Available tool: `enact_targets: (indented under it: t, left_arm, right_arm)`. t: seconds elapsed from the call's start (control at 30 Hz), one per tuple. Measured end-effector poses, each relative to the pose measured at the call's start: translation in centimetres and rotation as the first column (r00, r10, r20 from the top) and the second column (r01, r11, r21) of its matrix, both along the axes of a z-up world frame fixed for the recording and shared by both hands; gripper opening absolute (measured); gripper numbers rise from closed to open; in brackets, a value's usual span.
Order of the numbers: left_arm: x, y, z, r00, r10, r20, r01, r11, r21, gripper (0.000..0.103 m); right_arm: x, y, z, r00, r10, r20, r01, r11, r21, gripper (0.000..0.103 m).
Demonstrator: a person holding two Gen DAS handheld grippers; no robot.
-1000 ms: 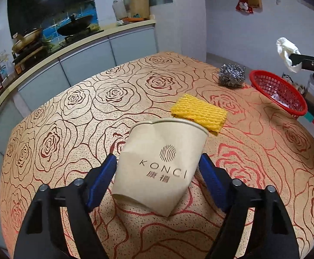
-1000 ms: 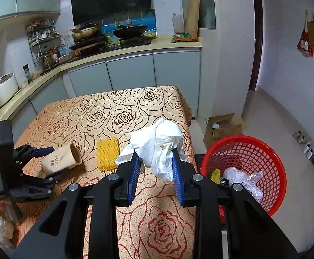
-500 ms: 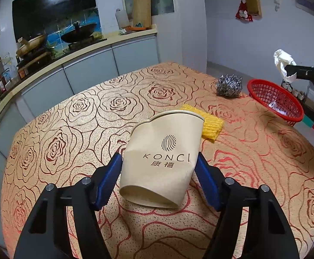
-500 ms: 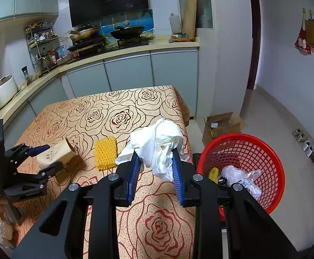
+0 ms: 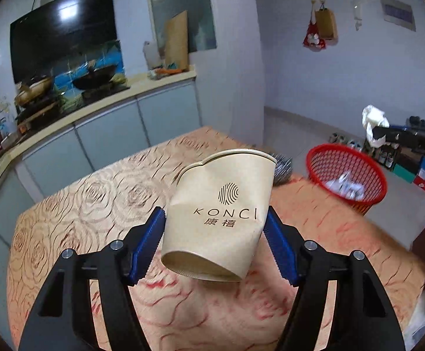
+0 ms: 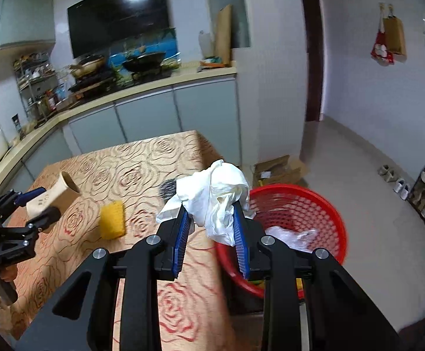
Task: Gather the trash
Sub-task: 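Lift the paper cup and tissue and carry them over the red wastebasket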
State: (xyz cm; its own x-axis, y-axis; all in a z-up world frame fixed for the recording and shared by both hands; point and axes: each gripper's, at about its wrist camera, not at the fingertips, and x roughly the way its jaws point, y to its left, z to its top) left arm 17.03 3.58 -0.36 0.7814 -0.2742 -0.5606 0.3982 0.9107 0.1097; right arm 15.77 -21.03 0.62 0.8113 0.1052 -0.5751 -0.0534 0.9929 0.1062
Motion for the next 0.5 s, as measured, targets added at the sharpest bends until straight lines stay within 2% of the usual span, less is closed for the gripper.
enact_targets:
  t: [0.27,0.5]
  left_arm:
    - [0.4,-5.6,2.0,0.994,-0.102,0.030,0.104,0.994,-0.039,0.066]
    - [1.4,-11.8,2.4,0.977,-0.215,0.018,0.215,0.975,-0.059,0.066]
  right_arm:
    - [-1.3,-5.3,0.8,0.993,-0.111,0.027,0.110,0.994,0.009,0.029]
    - [-1.8,-9.0,0.5,0.985,-0.174,0.018,0.173,0.985,0.014,0.029]
